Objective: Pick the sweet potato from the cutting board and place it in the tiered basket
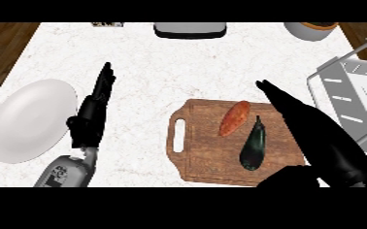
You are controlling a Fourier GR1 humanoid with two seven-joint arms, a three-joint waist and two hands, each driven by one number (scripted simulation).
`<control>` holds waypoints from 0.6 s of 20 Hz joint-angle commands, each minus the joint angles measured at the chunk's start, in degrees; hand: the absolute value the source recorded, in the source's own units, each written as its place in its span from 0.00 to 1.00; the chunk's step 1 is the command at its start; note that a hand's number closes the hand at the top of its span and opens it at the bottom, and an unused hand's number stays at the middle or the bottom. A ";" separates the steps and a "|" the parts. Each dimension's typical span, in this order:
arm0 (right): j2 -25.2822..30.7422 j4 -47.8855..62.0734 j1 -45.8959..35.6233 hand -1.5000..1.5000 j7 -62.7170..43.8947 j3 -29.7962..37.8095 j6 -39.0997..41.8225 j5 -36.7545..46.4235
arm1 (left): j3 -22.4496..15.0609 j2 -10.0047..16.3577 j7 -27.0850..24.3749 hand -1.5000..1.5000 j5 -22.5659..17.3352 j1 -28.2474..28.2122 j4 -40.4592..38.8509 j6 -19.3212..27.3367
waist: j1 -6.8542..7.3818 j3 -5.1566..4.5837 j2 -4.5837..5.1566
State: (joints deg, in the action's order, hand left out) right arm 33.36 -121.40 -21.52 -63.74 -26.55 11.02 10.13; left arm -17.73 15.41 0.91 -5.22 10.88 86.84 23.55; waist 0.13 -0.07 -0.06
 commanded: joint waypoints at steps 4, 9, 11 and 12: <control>1.63 -0.28 -1.00 0.00 -8.67 0.54 6.17 -0.46 | -0.10 -1.66 1.13 0.50 2.25 0.24 0.50 0.65 | -0.16 0.03 -0.09; -0.57 1.47 -4.95 0.00 -7.24 -3.33 8.05 2.43 | 2.33 0.21 5.37 0.50 1.03 1.73 4.14 -1.92 | 0.25 0.02 -0.04; -0.80 4.56 -4.72 0.00 -3.19 -5.01 7.91 5.99 | 1.58 -1.90 2.46 0.50 1.58 0.21 1.28 -1.82 | 0.22 0.02 0.05; -1.12 8.88 -4.00 0.00 1.03 -5.74 6.27 8.91 | 0.08 -1.91 -2.89 0.50 2.75 -4.59 1.63 -2.00 | 0.56 0.02 0.11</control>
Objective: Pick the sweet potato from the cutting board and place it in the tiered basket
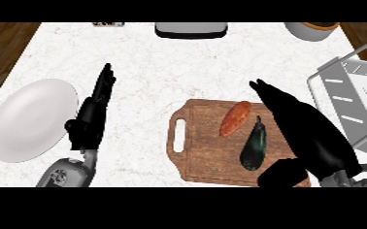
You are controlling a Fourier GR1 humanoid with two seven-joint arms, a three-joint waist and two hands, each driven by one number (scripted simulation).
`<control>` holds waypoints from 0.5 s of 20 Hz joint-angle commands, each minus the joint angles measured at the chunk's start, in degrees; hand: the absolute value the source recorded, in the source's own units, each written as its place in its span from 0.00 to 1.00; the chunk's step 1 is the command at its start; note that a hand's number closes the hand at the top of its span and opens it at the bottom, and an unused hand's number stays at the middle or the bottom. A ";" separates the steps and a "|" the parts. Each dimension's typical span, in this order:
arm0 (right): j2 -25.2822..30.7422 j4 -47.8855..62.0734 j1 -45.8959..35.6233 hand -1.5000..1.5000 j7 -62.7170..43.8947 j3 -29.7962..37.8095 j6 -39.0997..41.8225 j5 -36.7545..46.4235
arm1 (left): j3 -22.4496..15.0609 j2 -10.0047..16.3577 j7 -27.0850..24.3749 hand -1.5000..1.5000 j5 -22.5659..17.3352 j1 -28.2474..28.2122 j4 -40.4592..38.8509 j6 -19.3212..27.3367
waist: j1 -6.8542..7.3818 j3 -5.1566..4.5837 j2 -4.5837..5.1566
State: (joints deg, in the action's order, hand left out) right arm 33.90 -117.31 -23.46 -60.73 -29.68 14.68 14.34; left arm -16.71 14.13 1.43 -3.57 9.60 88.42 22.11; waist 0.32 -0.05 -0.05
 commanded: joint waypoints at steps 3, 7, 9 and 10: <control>0.04 0.88 0.50 0.00 -2.90 0.34 4.40 4.60 | 0.90 -0.45 1.78 0.50 1.45 -0.96 2.75 -0.02 | -0.29 0.03 -0.03; -3.75 4.80 1.98 0.00 -3.99 -1.42 1.78 10.15 | 1.57 -2.28 -1.83 0.50 2.40 0.76 -3.84 -0.61 | -0.53 0.02 0.06; -2.82 7.99 3.33 0.00 -0.64 1.14 1.70 10.43 | 0.94 -1.50 0.92 0.50 2.35 -2.39 2.69 -0.68 | -0.12 0.05 -0.01; -4.95 8.38 1.34 0.00 -2.15 2.27 3.60 9.16 | 2.04 -1.15 3.54 0.50 3.39 1.29 1.42 -0.75 | -0.21 0.04 0.02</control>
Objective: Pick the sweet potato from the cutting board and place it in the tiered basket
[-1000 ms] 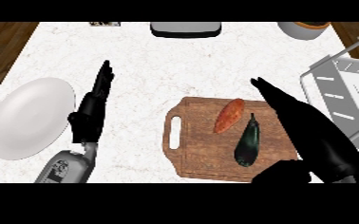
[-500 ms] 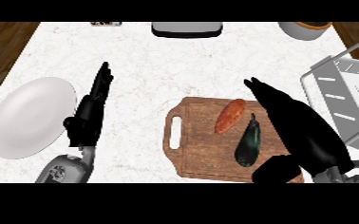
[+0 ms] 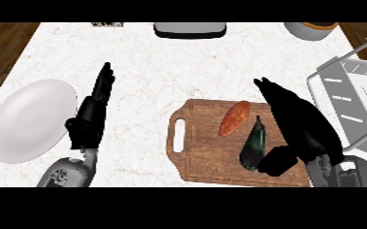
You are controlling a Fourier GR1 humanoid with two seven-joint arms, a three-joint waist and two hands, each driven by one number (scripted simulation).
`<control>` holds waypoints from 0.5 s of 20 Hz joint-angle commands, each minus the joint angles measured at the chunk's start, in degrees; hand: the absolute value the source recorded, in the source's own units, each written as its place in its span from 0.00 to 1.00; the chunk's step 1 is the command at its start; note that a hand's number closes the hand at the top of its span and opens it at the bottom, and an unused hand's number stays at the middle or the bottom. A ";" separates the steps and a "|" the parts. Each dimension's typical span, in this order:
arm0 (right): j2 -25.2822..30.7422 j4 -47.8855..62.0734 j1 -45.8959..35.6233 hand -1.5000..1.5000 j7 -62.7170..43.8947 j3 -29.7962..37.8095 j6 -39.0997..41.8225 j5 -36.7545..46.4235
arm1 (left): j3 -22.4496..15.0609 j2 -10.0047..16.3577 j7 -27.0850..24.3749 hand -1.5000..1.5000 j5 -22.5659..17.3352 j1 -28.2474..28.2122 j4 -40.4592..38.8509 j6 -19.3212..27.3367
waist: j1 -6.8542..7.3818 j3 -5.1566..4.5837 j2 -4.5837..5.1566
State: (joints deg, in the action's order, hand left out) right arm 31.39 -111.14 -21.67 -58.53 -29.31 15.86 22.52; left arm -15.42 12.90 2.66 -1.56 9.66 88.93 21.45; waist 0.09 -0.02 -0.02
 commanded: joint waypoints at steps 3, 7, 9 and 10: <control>-2.28 2.17 4.19 0.00 0.08 2.76 1.77 3.25 | -0.48 -4.25 -1.85 0.50 2.37 -0.18 -2.65 0.65 | -0.17 0.01 0.02; -7.36 2.79 5.43 0.00 -0.27 1.77 2.59 6.16 | 2.85 -1.98 -1.08 0.50 0.98 -0.21 -0.74 -3.58 | -0.03 0.01 0.02; -5.52 6.49 9.14 0.00 7.49 3.17 1.24 7.38 | 3.42 -2.11 -2.33 0.50 0.25 -1.88 -0.87 -4.73 | -0.04 0.02 0.04; -9.07 4.33 4.41 0.00 2.35 4.86 5.20 6.45 | 5.45 -1.23 -2.91 0.50 0.84 -1.32 -1.32 -5.56 | 0.03 0.00 0.02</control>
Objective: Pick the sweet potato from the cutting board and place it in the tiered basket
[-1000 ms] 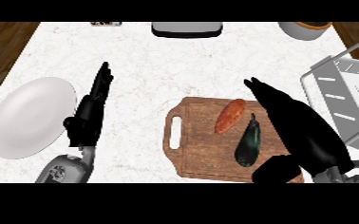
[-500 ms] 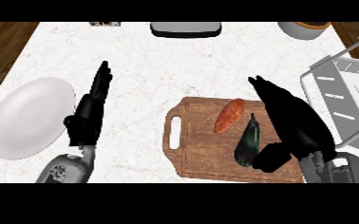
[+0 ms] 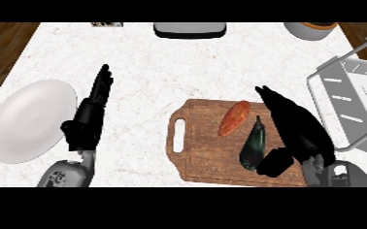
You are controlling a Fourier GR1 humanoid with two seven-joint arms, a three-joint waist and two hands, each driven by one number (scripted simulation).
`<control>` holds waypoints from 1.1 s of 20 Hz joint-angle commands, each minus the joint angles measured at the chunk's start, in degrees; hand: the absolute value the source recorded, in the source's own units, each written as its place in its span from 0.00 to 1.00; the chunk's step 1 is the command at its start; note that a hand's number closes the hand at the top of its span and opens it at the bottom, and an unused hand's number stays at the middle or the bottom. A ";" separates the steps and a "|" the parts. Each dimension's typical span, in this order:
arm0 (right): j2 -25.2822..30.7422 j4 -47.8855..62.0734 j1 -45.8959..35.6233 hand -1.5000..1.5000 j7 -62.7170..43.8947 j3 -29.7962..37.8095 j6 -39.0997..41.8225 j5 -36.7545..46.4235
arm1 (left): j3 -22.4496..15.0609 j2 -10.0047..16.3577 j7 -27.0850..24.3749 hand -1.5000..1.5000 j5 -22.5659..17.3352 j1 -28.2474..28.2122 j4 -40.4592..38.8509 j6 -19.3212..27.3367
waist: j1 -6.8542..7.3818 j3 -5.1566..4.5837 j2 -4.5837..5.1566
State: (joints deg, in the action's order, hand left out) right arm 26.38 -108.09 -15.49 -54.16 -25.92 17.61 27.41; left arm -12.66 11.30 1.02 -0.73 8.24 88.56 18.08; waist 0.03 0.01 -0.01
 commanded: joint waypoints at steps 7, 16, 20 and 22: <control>-7.01 6.43 1.05 0.00 7.04 3.80 3.02 6.87 | 3.54 -3.09 -3.72 0.50 1.79 -0.13 -3.79 -3.35 | 0.02 -0.01 0.04; -13.07 10.17 -1.92 0.00 7.67 7.53 7.34 9.31 | 3.44 -5.71 2.56 0.50 6.85 2.77 -1.52 -2.68 | 0.02 -0.01 0.02; -14.80 13.27 -0.56 0.00 11.07 7.73 7.36 11.84 | 4.17 -6.67 1.67 0.50 6.48 -0.09 0.96 -3.65 | 0.05 -0.01 0.00; -12.72 12.47 0.42 0.00 13.61 10.26 8.14 11.16 | 5.60 -5.77 1.34 0.50 5.86 -0.59 0.72 -4.79 | -0.02 -0.01 0.00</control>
State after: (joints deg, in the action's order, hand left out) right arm 12.26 -96.16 -15.57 -44.26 -19.21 23.71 38.73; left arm -8.54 6.04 2.69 4.97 7.45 90.14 13.93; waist 0.13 0.00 -0.01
